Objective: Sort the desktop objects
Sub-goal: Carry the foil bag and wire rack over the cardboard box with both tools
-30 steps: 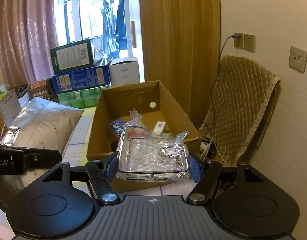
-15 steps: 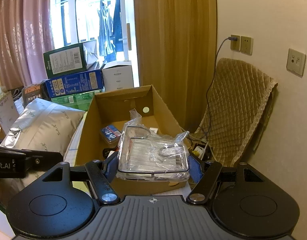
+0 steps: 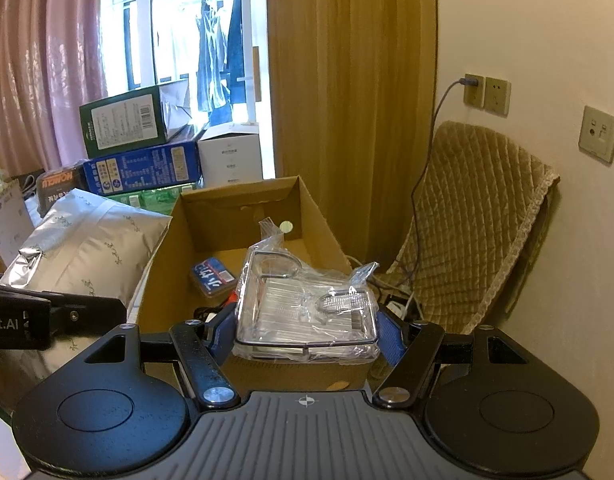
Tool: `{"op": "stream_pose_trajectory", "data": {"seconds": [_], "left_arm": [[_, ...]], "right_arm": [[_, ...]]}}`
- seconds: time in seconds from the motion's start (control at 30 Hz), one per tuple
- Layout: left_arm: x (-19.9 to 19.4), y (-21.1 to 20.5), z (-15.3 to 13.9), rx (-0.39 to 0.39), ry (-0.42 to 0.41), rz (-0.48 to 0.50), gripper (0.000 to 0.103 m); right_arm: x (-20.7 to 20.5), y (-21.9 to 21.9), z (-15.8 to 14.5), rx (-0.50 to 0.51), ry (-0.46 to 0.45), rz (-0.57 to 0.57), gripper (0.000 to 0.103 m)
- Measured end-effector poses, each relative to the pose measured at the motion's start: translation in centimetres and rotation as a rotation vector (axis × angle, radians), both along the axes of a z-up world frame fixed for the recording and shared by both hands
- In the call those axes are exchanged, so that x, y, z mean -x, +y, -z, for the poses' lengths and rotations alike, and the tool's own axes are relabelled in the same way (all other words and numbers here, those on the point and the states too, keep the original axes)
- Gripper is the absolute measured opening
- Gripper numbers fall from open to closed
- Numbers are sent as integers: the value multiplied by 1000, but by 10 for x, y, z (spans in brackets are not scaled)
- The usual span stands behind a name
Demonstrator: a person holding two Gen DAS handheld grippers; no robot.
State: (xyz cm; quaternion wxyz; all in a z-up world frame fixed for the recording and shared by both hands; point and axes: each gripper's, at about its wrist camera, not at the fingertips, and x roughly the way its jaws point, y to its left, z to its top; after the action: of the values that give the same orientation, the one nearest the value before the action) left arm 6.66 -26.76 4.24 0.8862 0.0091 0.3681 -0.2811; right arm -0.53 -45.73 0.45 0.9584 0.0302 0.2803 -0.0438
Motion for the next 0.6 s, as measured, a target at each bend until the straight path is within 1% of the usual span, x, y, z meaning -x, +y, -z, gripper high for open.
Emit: {"op": "stream_pose_trajectory", "data": {"seconds": [0.2,0.6], "left_arm": [[-16,-3,0,-1,-1,-9,36],[-42,-17,2,2,-3,-7,37]], "right_arm": [[-18,-6,-2,17,-5,-7,67],[-53,-11,-1,27,23,-29,67]]}}
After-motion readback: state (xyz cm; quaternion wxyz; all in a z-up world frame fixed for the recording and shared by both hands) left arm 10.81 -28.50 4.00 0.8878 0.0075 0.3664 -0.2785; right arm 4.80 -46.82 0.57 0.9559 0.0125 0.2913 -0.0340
